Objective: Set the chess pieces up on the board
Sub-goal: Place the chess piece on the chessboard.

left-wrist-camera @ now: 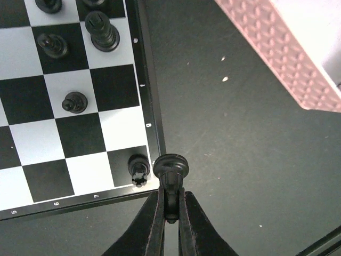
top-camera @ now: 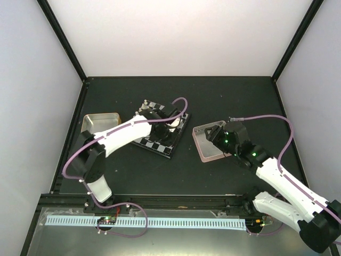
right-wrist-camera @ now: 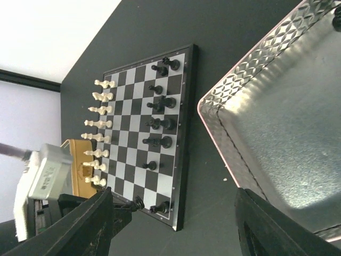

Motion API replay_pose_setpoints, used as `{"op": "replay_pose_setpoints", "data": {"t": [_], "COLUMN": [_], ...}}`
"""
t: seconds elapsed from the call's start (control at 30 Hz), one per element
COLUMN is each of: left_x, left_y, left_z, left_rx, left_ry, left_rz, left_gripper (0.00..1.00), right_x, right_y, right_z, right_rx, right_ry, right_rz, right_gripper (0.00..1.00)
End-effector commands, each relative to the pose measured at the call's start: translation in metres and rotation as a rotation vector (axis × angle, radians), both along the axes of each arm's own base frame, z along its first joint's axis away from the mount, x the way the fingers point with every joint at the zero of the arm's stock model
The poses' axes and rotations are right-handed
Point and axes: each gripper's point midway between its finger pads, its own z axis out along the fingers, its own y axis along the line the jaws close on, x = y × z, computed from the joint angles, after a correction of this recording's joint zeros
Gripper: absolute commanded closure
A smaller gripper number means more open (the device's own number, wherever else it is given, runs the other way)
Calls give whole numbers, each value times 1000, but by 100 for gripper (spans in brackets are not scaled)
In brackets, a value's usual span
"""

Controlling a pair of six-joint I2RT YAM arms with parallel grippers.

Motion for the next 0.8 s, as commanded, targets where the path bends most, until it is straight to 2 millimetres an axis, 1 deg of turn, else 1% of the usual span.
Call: {"op": "replay_pose_setpoints", "data": {"t": [0.0, 0.07, 0.17, 0.27, 0.5, 0.63, 0.77], "left_x": [-4, -4, 1, 6, 18, 20, 24], "left_y": [10, 11, 11, 13, 8, 12, 15], "left_z": [-8, -13, -15, -21, -35, -44, -49], "left_rx": [118, 143, 182, 217, 257, 292, 296], "left_ry": [81, 102, 109, 114, 133, 150, 156], "left_rz": [-42, -48, -48, -46, -40, -43, -28], "left_gripper": [99, 99, 97, 96, 96, 96, 94], "right_x": [2, 1, 1, 2, 3, 3, 2], "right_y": [-18, -21, -24, -24, -21, -21, -22], "right_z": [0, -2, -5, -7, -10, -12, -14], "right_rx": [-69, -74, -74, -73, -85, -86, -90], "right_ry": [-29, -32, -32, -26, -16, -9, -4], "right_rz": [-49, -61, -72, -70, -54, -55, -57], "right_gripper": [38, 37, 37, 38, 37, 38, 37]}}
